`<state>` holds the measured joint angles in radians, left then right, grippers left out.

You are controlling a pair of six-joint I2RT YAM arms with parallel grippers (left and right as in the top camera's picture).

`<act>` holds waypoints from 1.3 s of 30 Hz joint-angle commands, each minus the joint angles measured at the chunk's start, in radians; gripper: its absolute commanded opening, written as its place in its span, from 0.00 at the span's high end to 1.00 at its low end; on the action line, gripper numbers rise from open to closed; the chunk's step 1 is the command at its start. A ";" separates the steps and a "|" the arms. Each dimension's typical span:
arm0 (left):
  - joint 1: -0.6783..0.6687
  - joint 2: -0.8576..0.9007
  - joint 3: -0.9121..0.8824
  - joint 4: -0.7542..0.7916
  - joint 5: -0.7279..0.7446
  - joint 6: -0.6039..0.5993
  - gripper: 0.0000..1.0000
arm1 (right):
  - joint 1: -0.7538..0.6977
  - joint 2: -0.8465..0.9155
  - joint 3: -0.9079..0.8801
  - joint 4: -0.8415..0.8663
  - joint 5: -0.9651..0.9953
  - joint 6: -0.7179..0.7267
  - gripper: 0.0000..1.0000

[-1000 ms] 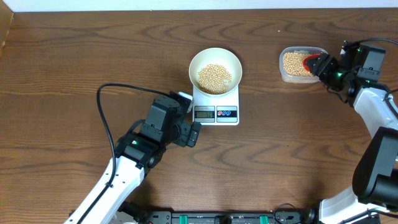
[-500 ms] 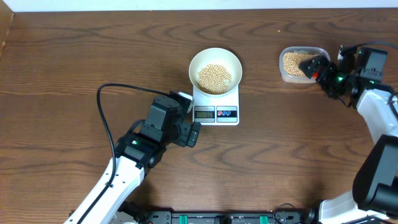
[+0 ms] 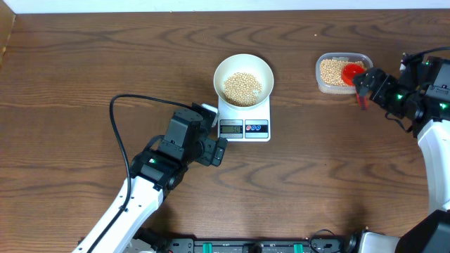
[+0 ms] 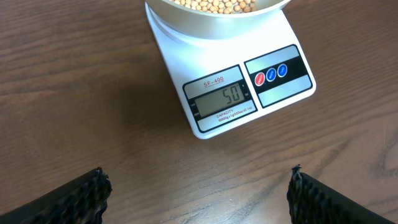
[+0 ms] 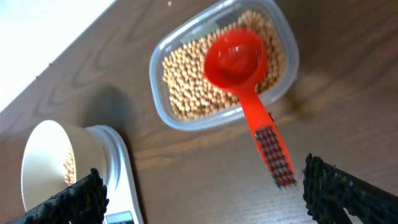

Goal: Scoop item into bowl and weigh 50g on scale

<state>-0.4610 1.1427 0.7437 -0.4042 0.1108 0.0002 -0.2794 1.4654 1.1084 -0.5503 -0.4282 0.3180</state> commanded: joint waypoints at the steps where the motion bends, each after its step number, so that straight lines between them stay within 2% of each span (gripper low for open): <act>1: -0.001 -0.004 0.006 -0.002 0.010 0.003 0.07 | -0.002 -0.002 -0.003 -0.029 -0.027 -0.029 0.01; 6: -0.001 -0.004 0.006 -0.002 0.010 0.003 0.07 | 0.003 -0.049 -0.003 -0.095 -0.056 -0.085 0.01; 10: -0.001 -0.004 0.006 -0.002 0.010 0.003 0.07 | 0.018 -0.171 0.015 -0.193 -0.086 -0.180 0.01; 16: -0.001 -0.004 0.006 -0.002 0.010 0.003 0.07 | 0.019 -0.373 0.016 -0.325 -0.072 -0.185 0.01; 22: -0.001 -0.004 0.006 -0.002 0.010 0.003 0.07 | 0.018 -0.502 0.016 -0.401 -0.071 -0.185 0.01; 39: -0.001 -0.004 0.006 -0.002 0.010 0.003 0.07 | 0.018 -0.549 0.016 -0.407 -0.018 -0.185 0.01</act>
<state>-0.4610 1.1427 0.7437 -0.4042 0.1108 0.0002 -0.2676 0.9226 1.1114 -0.9592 -0.4698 0.1478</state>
